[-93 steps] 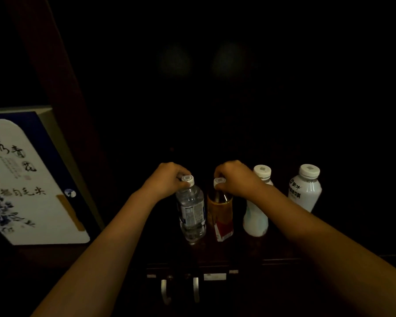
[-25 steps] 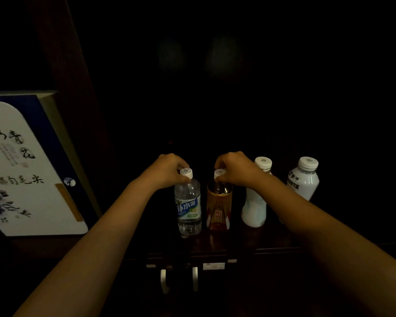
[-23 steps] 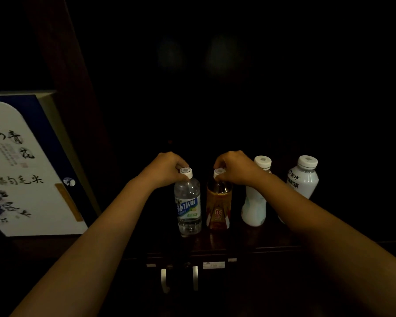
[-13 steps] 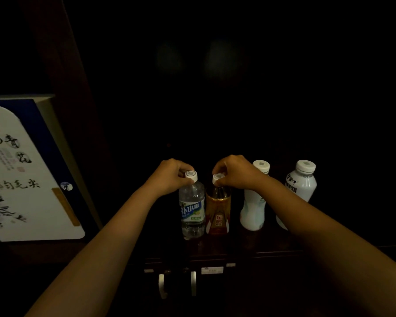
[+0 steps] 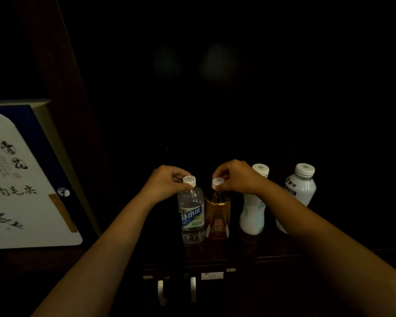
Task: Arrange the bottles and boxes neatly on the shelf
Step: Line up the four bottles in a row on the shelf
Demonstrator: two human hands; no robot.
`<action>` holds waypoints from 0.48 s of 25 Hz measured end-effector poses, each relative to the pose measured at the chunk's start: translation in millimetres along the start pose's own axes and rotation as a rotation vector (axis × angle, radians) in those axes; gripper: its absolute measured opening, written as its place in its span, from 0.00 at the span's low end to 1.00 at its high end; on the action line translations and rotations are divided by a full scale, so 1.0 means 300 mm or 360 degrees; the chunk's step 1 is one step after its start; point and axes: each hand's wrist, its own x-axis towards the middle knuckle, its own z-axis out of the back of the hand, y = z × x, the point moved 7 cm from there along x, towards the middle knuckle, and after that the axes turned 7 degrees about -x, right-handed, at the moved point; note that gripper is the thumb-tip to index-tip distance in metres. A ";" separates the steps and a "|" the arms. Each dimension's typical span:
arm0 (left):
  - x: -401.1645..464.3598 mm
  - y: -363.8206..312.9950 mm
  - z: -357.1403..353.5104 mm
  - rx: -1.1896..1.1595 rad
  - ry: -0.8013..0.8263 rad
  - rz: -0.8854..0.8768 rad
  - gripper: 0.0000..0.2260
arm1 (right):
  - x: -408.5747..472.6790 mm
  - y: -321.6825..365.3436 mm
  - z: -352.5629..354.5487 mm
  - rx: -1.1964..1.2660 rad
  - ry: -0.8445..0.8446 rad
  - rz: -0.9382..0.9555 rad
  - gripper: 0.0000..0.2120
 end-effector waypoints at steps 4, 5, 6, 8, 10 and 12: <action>0.006 -0.011 -0.001 -0.0030 -0.0010 -0.0042 0.12 | -0.004 0.000 0.011 0.0089 -0.0004 -0.0025 0.19; 0.009 -0.016 -0.002 -0.0035 -0.0004 -0.0064 0.12 | -0.007 0.003 0.011 0.0110 0.0001 -0.0037 0.22; 0.011 -0.020 -0.005 -0.0023 0.0014 -0.0079 0.11 | -0.014 0.006 0.012 0.0136 0.0011 -0.0048 0.25; 0.016 -0.029 -0.011 0.0060 0.0077 -0.0084 0.12 | -0.036 0.007 0.047 0.0219 -0.0013 -0.0053 0.29; 0.025 -0.040 0.001 0.0208 0.0085 -0.0060 0.18 | -0.071 -0.020 0.142 0.0283 -0.0147 -0.0058 0.26; 0.039 -0.093 0.026 0.0270 -0.0028 -0.0122 0.23 | -0.129 -0.093 0.280 0.0178 -0.0377 -0.0089 0.20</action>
